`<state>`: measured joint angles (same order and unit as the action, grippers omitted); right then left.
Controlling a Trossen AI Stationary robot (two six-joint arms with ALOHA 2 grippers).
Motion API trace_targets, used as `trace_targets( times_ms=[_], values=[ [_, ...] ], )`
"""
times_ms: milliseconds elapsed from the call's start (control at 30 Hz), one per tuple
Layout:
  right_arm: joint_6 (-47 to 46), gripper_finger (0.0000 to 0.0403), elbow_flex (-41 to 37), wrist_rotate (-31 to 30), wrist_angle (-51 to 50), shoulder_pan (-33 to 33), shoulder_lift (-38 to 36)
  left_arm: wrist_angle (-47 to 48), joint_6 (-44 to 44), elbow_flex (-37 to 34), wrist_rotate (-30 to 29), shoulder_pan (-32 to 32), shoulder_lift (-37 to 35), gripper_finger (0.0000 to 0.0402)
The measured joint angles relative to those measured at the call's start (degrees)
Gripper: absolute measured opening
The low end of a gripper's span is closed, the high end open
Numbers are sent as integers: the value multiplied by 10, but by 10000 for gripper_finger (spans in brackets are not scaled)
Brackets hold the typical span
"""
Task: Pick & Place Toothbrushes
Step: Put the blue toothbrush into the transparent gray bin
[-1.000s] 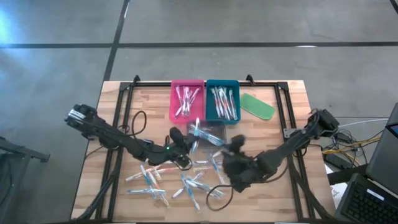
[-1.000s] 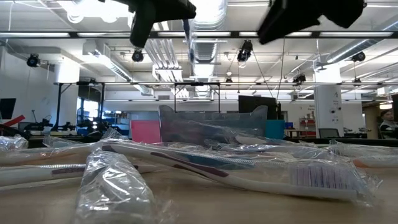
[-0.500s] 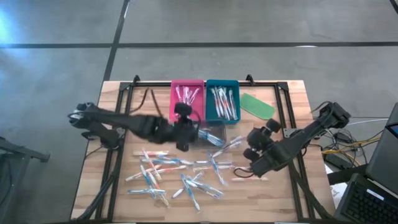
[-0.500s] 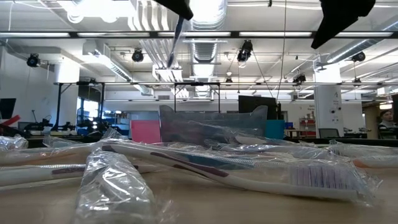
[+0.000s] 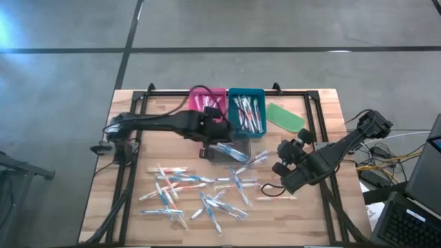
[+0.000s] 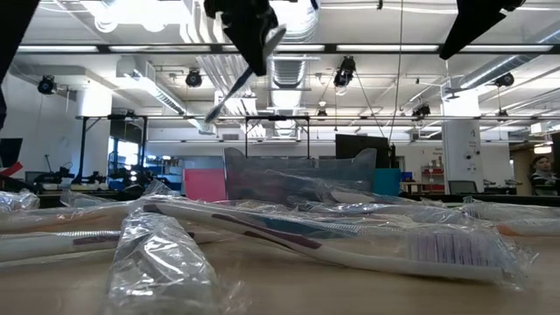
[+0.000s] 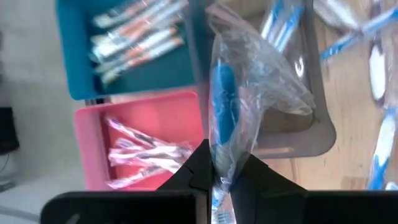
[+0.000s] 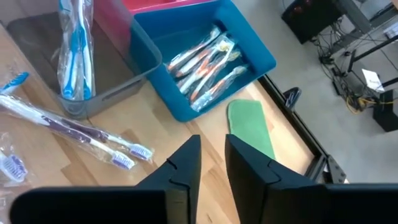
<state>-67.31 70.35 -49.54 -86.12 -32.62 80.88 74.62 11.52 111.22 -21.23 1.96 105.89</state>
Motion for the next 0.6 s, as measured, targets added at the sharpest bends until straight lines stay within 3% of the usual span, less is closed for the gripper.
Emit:
trace_targets(
  times_ms=[267,500,600],
  values=[
    [-2,45,1,-1,19,0,1,26,8,42,29,-1,76,30],
    [-3,36,3,-3,51,0,2,104,20,115,41,-3,120,30],
    [47,35,4,40,53,0,2,124,17,167,42,-4,141,30]
  ],
)
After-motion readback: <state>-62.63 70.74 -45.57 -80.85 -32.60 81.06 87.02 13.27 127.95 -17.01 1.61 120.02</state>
